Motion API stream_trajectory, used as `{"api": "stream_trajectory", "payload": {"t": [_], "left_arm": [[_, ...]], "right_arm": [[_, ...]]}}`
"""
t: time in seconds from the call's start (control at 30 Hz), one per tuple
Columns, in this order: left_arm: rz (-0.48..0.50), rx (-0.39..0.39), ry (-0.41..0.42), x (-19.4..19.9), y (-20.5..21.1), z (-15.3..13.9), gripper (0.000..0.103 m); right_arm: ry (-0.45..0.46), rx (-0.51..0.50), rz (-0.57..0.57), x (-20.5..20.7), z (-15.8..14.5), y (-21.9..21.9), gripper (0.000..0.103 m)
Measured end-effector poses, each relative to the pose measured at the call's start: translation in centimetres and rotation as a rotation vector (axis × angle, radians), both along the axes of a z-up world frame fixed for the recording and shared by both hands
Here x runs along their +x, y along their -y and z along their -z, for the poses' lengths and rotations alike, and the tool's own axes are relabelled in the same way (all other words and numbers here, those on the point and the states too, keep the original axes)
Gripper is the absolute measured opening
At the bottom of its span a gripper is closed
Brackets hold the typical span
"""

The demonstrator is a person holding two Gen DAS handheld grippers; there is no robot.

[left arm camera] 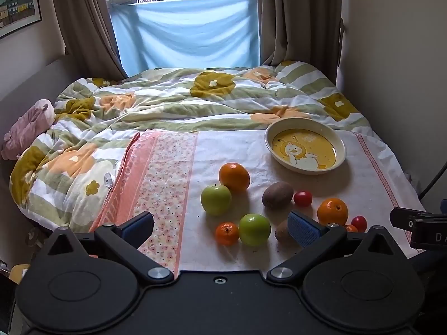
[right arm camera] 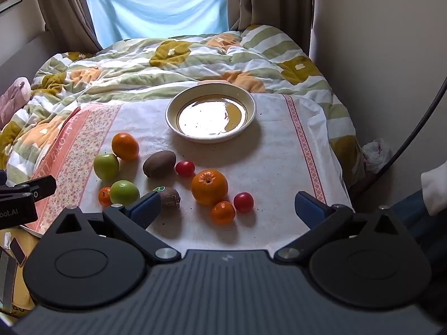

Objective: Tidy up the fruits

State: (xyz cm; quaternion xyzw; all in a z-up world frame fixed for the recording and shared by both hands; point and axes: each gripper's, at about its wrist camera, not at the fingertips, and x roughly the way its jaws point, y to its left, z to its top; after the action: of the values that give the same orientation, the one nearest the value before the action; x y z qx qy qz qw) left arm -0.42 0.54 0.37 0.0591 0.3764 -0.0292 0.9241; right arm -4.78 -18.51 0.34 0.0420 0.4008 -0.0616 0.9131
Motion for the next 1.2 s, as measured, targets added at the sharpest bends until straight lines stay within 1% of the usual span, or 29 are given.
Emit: {"api": "stream_trajectory", "payload": {"t": [0.07, 0.33, 0.67, 0.93, 1.2], "left_arm": [[-0.001, 0.009, 0.004, -0.1, 0.1, -0.1, 0.103], [0.005, 0.001, 0.002, -0.2, 0.1, -0.1, 0.103], [0.002, -0.005, 0.007, -0.3, 0.2, -0.4, 0.103], [-0.002, 0.018, 0.022, -0.5, 0.4, -0.6, 0.103], [-0.006, 0.009, 0.018, -0.5, 0.6, -0.6, 0.103]], "right_arm": [[0.0, 0.01, -0.003, -0.2, -0.2, 1.2, 0.103], [-0.002, 0.011, -0.009, -0.2, -0.3, 1.5, 0.103], [0.01, -0.005, -0.021, -0.7, -0.6, 1.1, 0.103], [0.012, -0.005, -0.022, -0.7, -0.6, 1.1, 0.103], [0.013, -0.01, -0.027, -0.5, -0.8, 0.7, 0.103]]}}
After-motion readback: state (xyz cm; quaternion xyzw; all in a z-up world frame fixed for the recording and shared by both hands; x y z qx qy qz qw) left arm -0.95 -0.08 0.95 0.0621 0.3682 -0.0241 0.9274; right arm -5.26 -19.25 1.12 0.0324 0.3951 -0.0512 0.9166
